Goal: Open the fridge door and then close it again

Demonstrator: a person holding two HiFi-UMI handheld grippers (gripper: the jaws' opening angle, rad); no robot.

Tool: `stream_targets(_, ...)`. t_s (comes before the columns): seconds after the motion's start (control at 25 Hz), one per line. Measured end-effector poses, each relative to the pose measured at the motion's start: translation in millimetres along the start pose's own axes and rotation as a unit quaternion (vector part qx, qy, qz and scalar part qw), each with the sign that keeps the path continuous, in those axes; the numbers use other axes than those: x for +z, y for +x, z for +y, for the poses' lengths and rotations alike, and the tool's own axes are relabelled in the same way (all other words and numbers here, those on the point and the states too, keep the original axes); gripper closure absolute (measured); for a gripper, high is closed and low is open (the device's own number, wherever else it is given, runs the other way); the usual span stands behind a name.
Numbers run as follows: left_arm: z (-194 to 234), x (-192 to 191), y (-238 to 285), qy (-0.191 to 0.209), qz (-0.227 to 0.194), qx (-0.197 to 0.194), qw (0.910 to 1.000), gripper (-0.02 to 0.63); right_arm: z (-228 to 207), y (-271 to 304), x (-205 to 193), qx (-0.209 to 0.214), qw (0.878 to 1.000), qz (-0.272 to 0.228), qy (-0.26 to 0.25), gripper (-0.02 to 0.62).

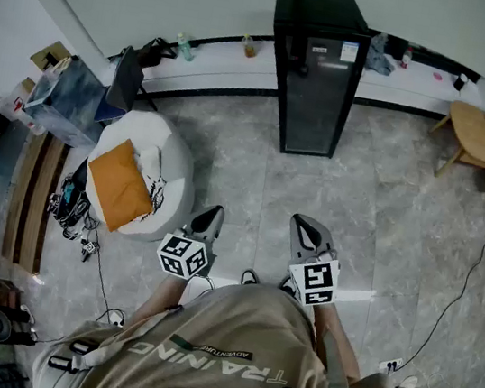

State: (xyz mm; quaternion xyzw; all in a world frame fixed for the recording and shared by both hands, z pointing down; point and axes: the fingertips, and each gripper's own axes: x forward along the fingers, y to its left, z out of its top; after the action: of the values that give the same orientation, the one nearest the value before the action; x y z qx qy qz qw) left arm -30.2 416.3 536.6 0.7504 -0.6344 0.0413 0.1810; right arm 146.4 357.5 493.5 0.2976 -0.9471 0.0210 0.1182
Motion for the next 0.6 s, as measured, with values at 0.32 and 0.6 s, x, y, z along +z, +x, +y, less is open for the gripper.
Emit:
stream_targets(0.32,13.7,6.6,-0.2,0.005,-0.005,-0.014,0.9999,0.606,16.6,14.4,5.5,0.003,1.000,0.000,-0.008,0.598)
stream_targets(0.6,19.6,18.3,6.4,0.021,-0.011,-0.042,0.9988,0.606,15.3,19.2,6.6,-0.021,1.000,0.000,0.006,0.598)
